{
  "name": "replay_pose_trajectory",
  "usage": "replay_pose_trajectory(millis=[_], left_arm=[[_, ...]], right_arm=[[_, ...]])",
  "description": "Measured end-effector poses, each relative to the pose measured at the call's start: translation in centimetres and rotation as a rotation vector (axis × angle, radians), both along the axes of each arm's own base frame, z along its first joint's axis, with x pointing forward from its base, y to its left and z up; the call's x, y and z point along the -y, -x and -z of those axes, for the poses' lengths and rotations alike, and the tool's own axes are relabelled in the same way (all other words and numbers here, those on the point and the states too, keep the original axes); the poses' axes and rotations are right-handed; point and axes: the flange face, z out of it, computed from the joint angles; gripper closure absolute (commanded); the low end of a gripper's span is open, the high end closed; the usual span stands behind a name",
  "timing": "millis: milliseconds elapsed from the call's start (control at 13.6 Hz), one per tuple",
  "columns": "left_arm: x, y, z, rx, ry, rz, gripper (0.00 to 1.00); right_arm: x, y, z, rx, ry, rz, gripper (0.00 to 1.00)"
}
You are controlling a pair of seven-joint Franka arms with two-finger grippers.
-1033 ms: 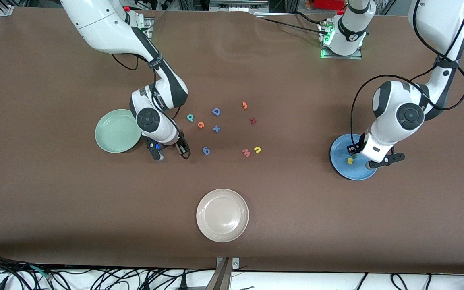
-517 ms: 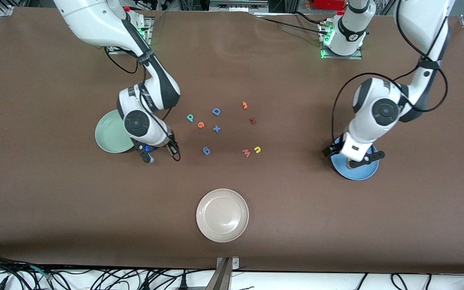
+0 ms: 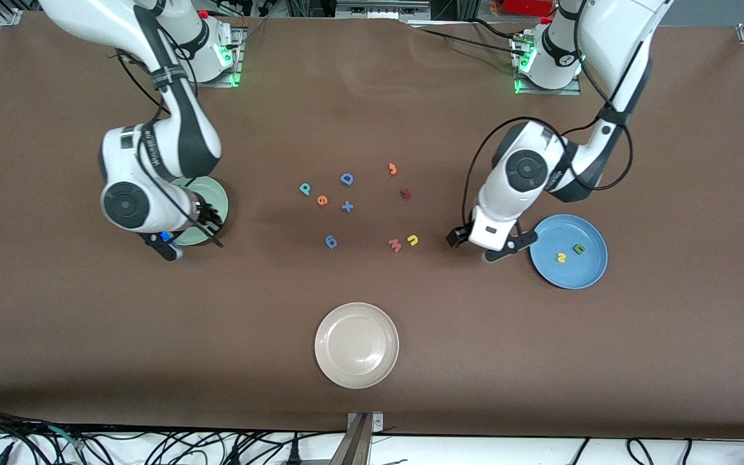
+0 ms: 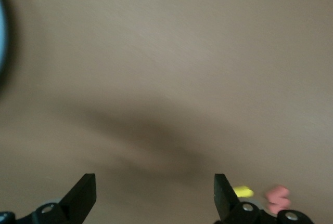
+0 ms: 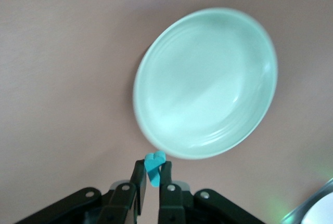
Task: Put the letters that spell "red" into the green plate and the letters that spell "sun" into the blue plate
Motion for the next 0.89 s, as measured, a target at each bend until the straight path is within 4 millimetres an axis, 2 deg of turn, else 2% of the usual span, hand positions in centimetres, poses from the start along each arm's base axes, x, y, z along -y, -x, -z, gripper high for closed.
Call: replay_pose_trajectory(millis=[148,295,517,664,738,885], left_arm=[[2.2,0.1,0.7,-0.007,0.014,0.009,0.00],[4.1,0.3,2.0,-0.020,0.021,0.012,0.00],[7.0,0.6,3.8,-0.039,0.033,-0.005,0.00],[8.8,0.8,4.9,-0.050,0.039,-0.021,0.00],[9.3,0.9,5.5,-0.055,0.038,-0.024,0.00],[9.7,1.2,6.8,-0.055,0.016,-0.027,0.00]], right_arm=[[3.7,0.7,1.1,-0.029,-0.023,-0.069,0.92],[6.5,2.1,3.2,-0.021,-0.043,-0.119,0.92],[7.9,5.9,7.8,0.014,-0.050,-0.149,0.89],[8.2,7.7,9.6,0.004,-0.048,-0.152,0.88],[8.2,8.1,9.9,-0.001,-0.047,-0.152,0.79],[8.2,8.1,10.0,-0.001,-0.048,-0.154,0.33]])
